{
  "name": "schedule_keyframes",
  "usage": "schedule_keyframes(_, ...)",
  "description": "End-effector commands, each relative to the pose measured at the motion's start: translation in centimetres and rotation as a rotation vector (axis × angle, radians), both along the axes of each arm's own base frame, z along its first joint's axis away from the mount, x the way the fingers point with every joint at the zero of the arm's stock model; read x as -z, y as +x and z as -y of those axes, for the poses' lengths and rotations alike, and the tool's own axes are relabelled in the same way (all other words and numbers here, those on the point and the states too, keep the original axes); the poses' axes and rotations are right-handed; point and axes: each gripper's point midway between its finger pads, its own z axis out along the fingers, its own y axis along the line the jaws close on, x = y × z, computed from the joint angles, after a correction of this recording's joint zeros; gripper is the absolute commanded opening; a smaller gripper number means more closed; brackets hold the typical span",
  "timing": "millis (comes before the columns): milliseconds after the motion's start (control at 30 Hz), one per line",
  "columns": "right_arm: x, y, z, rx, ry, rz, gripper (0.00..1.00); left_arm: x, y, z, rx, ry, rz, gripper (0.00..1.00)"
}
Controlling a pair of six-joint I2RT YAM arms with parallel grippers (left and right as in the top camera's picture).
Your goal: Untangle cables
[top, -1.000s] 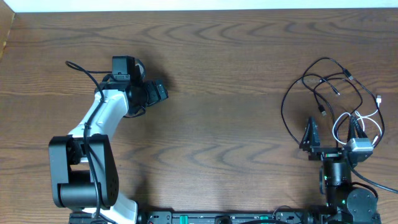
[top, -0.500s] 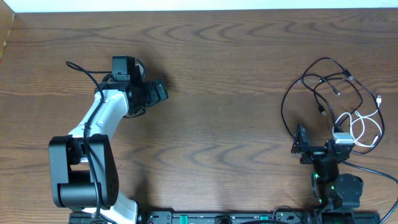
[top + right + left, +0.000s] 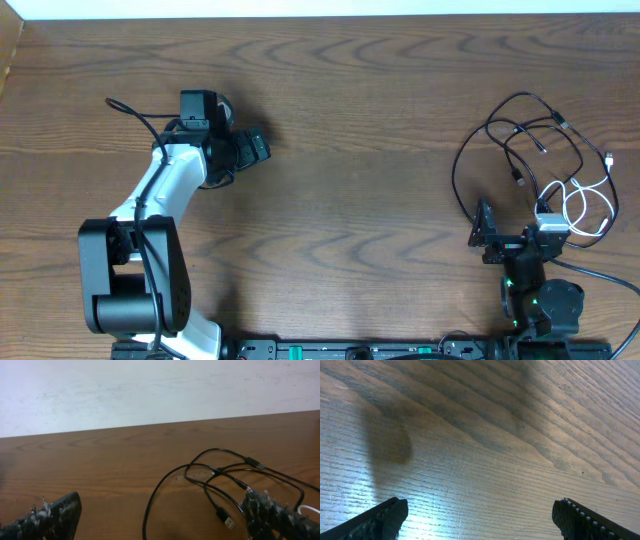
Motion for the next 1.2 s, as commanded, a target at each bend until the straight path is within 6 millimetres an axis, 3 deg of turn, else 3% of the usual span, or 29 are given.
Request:
schedule_keyframes(0, 0.0, 0.0, -0.1, -0.002, 0.008, 0.001, 0.99, 0.4, -0.1, 0.0, 0.015, 0.012, -0.008, 0.98)
schedule_keyframes(333, 0.0, 0.0, 0.2, 0.014, -0.001, 0.002, 0.99, 0.4, -0.1, 0.0, 0.015, 0.012, -0.008, 0.98)
schedule_keyframes(600, 0.0, -0.1, -1.1, -0.071, -0.237, 0.018, 0.99, 0.4, -0.1, 0.0, 0.015, 0.012, -0.008, 0.98)
schedule_keyframes(1167, 0.0, -0.1, -0.7, -0.044, -0.215, 0.013, 0.99, 0.4, -0.1, 0.0, 0.015, 0.012, -0.008, 0.98)
